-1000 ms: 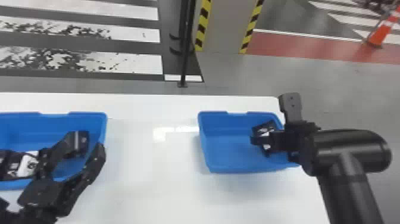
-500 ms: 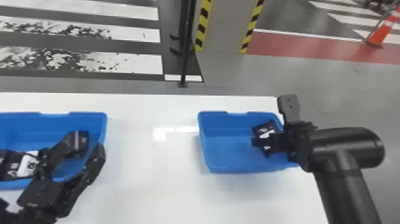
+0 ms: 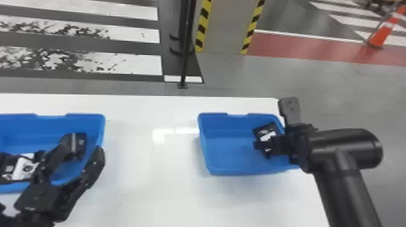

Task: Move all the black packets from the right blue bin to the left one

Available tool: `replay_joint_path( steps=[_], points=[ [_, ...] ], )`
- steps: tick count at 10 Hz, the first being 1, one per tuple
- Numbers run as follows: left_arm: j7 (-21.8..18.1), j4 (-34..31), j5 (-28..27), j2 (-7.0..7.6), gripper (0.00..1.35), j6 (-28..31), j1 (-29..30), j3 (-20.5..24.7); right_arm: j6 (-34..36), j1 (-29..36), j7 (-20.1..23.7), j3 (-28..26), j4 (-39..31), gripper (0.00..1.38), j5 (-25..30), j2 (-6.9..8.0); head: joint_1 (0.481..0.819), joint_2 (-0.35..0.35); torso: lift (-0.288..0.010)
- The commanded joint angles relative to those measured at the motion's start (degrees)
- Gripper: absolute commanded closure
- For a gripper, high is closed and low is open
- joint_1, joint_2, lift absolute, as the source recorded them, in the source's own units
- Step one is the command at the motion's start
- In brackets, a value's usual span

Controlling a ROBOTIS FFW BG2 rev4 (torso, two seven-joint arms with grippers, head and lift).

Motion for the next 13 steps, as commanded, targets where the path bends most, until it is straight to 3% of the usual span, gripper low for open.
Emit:
replay_joint_path(
  steps=[1, 3, 7, 8, 10, 11, 12, 13],
  points=[
    [0.0, 0.0, 0.0, 0.0, 0.21, 0.0, 0.0, 0.1, -0.9, -0.2, 0.0, 0.0, 0.5, 0.1, -0.3, -0.11, 0.695, -0.24, -0.14],
    [-0.1, 0.0, 0.1, 0.0, 0.21, 0.0, 0.0, 0.2, -0.9, -0.2, 0.0, 0.0, 0.8, 0.17, -0.4, -0.11, 0.695, -0.239, -0.14],
    [-0.2, 0.0, 0.1, -0.09, 0.21, 0.0, 0.0, 0.2, 0.1, -0.6, 0.1, 0.0, 2.1, 0.18, -1.2, -0.28, 0.695, -0.24, -0.14],
    [-0.2, 0.0, 0.1, -0.09, 0.21, 0.3, 0.0, 0.2, 0.9, -1.2, 0.4, 0.0, 2.6, 0.25, -1.2, -0.28, 0.695, -0.239, -0.14],
    [-0.2, 0.0, 0.1, -0.09, 0.21, 0.4, 0.0, 0.2, 1.5, -2.0, 1.4, 0.0, 4.3, 0.86, -1.5, -0.54, 0.695, -0.239, -0.14],
    [-0.2, 0.0, 0.1, -0.09, 0.21, 0.6, 0.0, 0.1, 1.4, -2.2, 1.6, 0.0, 4.9, 0.98, -2.4, -0.54, 0.695, -0.239, -0.14],
    [-0.2, 0.0, 0.1, -0.09, 0.21, 0.6, 0.0, 0.1, 0.7, -2.3, 1.8, 0.0, 5.9, 1.25, -3.7, -0.54, 0.695, -0.239, -0.14],
    [-0.2, 0.0, 0.1, 0.0, 0.21, 0.7, 0.0, 0.1, -0.5, -2.3, 1.8, 0.0, 7.0, 1.26, -5.2, -0.54, 0.695, -0.236, -0.14]
  ],
)
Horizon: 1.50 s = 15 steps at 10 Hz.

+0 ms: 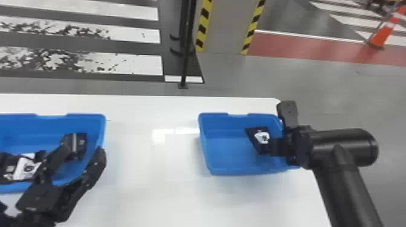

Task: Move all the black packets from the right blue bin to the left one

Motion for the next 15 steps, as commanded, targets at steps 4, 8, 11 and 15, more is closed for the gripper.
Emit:
replay_joint_path(
  steps=[4, 8, 11, 15],
  points=[
    [0.0, 0.0, 0.8, 0.06, 0.21, -1.6, 0.1, 0.0, -8.7, 6.0, 2.0, -0.1, -7.0, 1.27, -8.9, 0.11, 0.695, -0.196, -0.14],
    [0.4, 0.0, 4.3, -0.12, 0.21, -4.7, 0.0, -0.6, -34.6, 9.7, 13.7, 4.7, -10.4, 1.27, -20.5, -0.06, 0.695, -0.1, -0.14],
    [-0.5, 0.0, 11.0, 0.14, 0.22, -3.0, -1.4, -3.2, -43.6, 9.4, 19.1, 19.0, -9.3, 1.27, -29.7, -1.47, 0.695, 0.086, -0.14],
    [-1.1, -4.4, 18.6, 1.02, 0.21, -6.1, -3.1, -8.5, -43.6, 7.7, 19.2, 27.8, -9.1, 1.27, -33.2, -2.61, 0.695, 0.177, -0.14]
  ],
)
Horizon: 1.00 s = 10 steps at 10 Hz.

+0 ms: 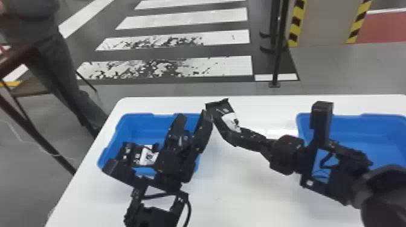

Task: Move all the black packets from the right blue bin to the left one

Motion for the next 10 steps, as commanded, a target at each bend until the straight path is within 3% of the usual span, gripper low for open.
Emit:
replay_joint_path(
  steps=[1, 3, 7, 10],
  points=[
    [0.0, -0.7, -1.5, 0.21, 0.22, 1.2, -0.4, -0.5, -0.2, -1.5, -0.1, 3.2, 0.6, 1.27, -1.6, -0.19, 0.695, 0.19, -0.14],
    [0.2, -0.7, -1.9, 0.03, 0.22, 2.4, 0.0, -0.1, -0.7, -3.0, -0.3, 5.4, 1.4, 1.27, -2.9, -0.19, 0.695, 0.206, -0.14],
    [1.1, -0.5, -8.2, -0.32, 0.22, 3.6, 0.6, 2.5, -0.7, -3.4, -0.4, 5.6, 2.4, 1.27, -4.2, -0.27, 0.695, 0.23, -0.14],
    [1.2, 0.0, -9.8, -0.32, 0.22, 4.7, 0.6, 2.8, -0.7, -4.3, -0.7, 9.4, 2.3, 1.27, -7.0, -0.27, 0.695, 0.249, -0.14]
  ],
)
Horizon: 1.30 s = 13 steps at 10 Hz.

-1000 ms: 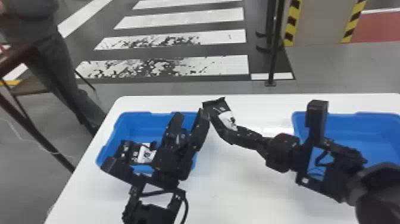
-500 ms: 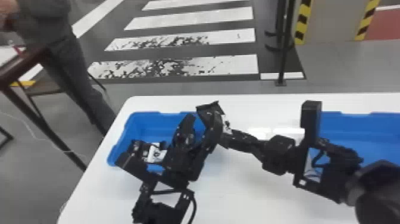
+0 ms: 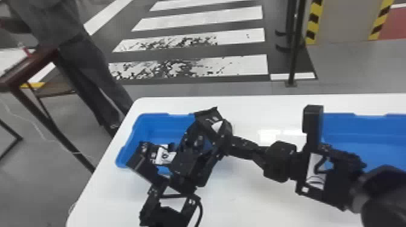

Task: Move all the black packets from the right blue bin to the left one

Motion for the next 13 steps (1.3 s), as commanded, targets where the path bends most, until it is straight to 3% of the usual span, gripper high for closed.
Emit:
replay_joint_path(
  steps=[1, 2, 3, 4, 6, 8, 9, 10, 11, 13],
  points=[
    [0.1, 0.3, -0.4, 0.0, 0.22, 0.4, 0.0, -0.1, 0.0, -0.3, -0.1, 2.2, 0.0, 1.27, -1.0, -0.07, 0.695, 0.261, -0.14],
    [0.1, 0.3, -0.5, -0.08, 0.35, 1.8, -0.2, 0.0, 0.0, -0.4, -0.1, 2.5, 0.0, 1.27, -1.1, -0.16, 0.695, 0.267, -0.14],
    [0.0, 0.3, -1.1, -0.08, 0.74, 2.3, 0.4, 0.2, 0.0, -0.4, -0.1, 2.5, 0.0, 1.27, -1.6, -0.24, 0.695, 0.278, -0.14],
    [0.0, -1.8, -0.8, -0.08, 0.75, 6.8, 1.1, 0.3, 0.0, -0.6, -0.1, 2.5, 0.0, 1.27, -2.0, -0.33, 0.695, 0.279, -0.14],
    [1.2, -1.9, -2.6, -0.44, 1.24, 3.9, 1.2, 0.8, 0.0, -1.0, -0.1, 2.5, 0.0, 1.27, -2.8, -0.33, 0.695, 0.27, -0.14],
    [2.4, -1.9, -5.1, -0.61, 1.22, -0.3, 1.5, 1.2, -0.4, -1.0, -0.1, 2.5, -0.2, 1.27, -3.0, -0.33, 0.695, 0.284, -0.14],
    [2.6, -1.9, -5.1, -0.61, 1.22, -0.9, 1.5, 1.2, -2.0, -0.9, -0.1, 2.5, -0.2, 1.06, -2.8, -0.33, 0.695, 0.294, -0.14],
    [3.0, -1.9, -5.1, -0.61, 1.22, -1.5, 1.4, 1.4, -3.2, -0.4, -0.1, 2.4, -0.4, 0.38, -2.0, -0.33, 0.695, 0.298, -0.14],
    [3.8, -1.9, -5.3, -0.61, 1.22, -1.6, 1.1, 2.6, -3.5, 0.1, 0.0, 2.1, -0.4, 0.0, -2.2, -0.33, 0.695, 0.299, -0.14],
    [7.2, 2.0, -10.0, -0.7, 1.22, -4.7, -2.3, 5.5, -4.6, 2.8, 0.0, -0.8, 0.1, 0.0, -5.1, -0.07, 0.695, 0.317, -0.14]
  ],
)
